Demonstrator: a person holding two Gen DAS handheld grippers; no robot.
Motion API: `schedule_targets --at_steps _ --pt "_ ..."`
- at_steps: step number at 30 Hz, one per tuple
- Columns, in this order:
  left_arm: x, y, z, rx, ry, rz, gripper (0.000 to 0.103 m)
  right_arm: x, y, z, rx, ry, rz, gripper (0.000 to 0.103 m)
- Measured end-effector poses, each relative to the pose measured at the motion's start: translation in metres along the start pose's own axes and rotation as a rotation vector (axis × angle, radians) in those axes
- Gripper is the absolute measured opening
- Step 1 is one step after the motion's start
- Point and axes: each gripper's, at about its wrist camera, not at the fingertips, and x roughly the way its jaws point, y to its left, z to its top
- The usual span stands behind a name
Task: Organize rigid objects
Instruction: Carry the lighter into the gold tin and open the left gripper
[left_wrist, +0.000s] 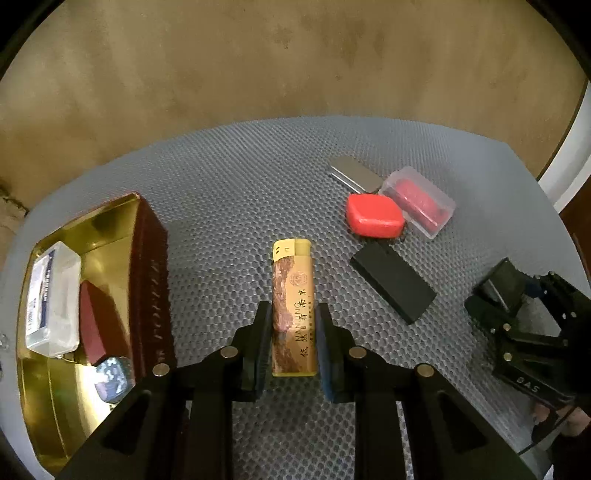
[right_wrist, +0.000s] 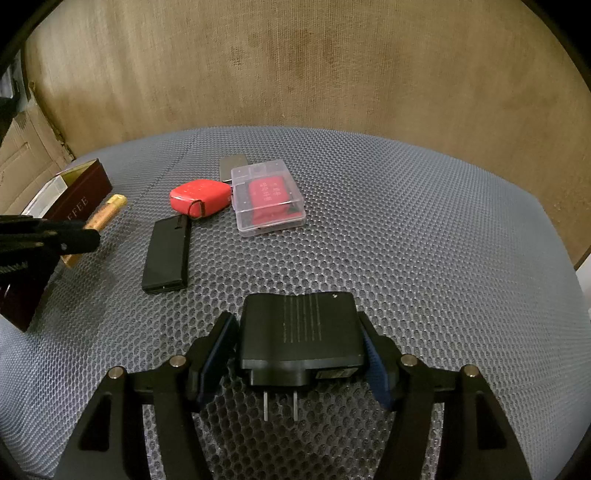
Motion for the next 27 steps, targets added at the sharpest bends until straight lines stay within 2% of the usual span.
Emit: schedule_targets --at_steps 9,24,27 --pt "-0.025 0.017 -0.001 -0.019 -0.023 0.022 0.02 0.001 0.001 0.001 0.0 0.0 -0.001 0.066" --pt "-0.058 0.071 -0.022 -0.081 -0.041 0.126 0.021 0.001 0.001 0.001 0.0 0.0 -0.001 0.066" --pt "-0.062 0.08 -0.028 -0.104 -0.044 0.09 0.021 0.002 0.001 0.001 0.0 0.0 -0.001 0.066"
